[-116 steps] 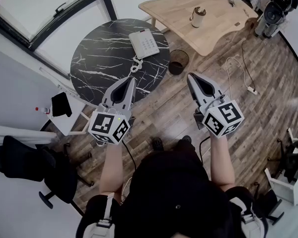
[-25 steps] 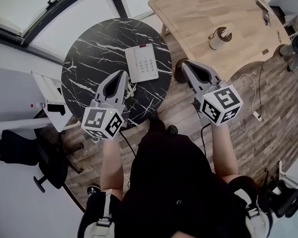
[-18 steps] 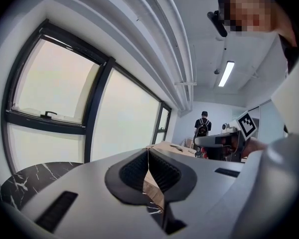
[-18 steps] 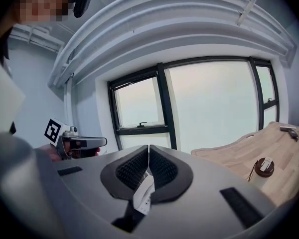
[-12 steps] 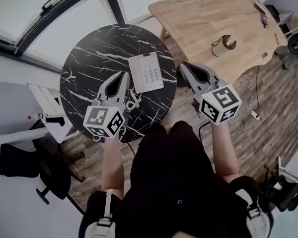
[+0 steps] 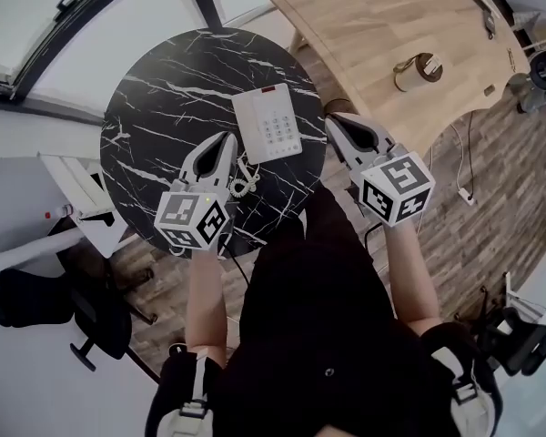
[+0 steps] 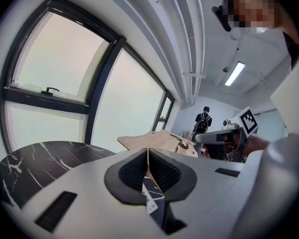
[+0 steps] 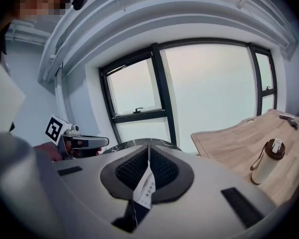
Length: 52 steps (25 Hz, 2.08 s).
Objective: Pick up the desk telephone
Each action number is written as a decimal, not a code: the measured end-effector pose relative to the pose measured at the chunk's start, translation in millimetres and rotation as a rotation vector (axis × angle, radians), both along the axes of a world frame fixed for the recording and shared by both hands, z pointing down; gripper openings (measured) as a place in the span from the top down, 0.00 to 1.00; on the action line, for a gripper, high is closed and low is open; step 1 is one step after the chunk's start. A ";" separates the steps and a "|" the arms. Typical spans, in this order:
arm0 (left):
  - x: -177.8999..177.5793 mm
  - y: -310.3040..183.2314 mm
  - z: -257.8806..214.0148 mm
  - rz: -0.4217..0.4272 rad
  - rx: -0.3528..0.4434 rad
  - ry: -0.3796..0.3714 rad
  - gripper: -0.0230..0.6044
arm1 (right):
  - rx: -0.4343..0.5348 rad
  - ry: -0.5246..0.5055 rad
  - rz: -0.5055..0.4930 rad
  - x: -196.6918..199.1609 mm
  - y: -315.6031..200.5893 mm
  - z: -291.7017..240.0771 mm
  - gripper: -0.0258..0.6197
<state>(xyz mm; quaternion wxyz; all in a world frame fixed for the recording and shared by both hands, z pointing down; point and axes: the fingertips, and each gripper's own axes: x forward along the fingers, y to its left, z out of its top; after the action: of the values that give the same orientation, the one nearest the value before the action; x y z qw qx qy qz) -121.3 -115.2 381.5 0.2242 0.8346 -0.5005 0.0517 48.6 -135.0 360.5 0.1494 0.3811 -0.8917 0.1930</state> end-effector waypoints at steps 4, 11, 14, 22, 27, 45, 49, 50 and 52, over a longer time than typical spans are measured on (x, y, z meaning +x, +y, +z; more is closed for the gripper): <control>-4.0 -4.8 22.9 -0.008 -0.058 0.000 0.94 | -0.063 0.013 -0.025 -7.3 -10.1 25.3 0.91; -12.7 -17.5 73.6 -0.022 -0.172 0.017 0.93 | -0.166 0.040 -0.061 -18.0 -29.3 73.2 0.91; -12.2 -17.5 95.5 -0.022 -0.225 0.020 0.93 | -0.217 0.053 -0.067 -20.3 -31.3 96.0 0.91; -11.3 -22.3 142.7 0.000 -0.332 0.026 0.93 | -0.342 0.083 -0.066 -25.0 -33.0 148.6 0.91; -7.8 -23.7 169.7 0.024 -0.394 0.034 0.78 | -0.414 0.103 -0.056 -25.7 -30.7 181.6 0.91; -0.1 -28.5 239.2 0.058 -0.557 0.071 0.54 | -0.609 0.156 -0.052 -37.4 -22.4 269.0 0.57; 3.0 -30.6 249.0 0.071 -0.579 0.093 0.46 | -0.619 0.157 -0.055 -45.9 -25.0 283.5 0.52; 4.0 -31.4 250.9 0.075 -0.581 0.101 0.45 | -0.620 0.159 -0.053 -47.1 -25.8 287.5 0.51; 5.5 -33.0 254.4 0.085 -0.582 0.115 0.43 | -0.627 0.162 -0.056 -49.8 -26.1 295.0 0.49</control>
<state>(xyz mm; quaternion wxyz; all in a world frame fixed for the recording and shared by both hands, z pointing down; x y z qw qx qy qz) -115.8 -148.3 635.8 0.4797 0.7571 -0.4156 0.1549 -1.2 -161.1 655.5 0.3352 0.3060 -0.7842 0.4231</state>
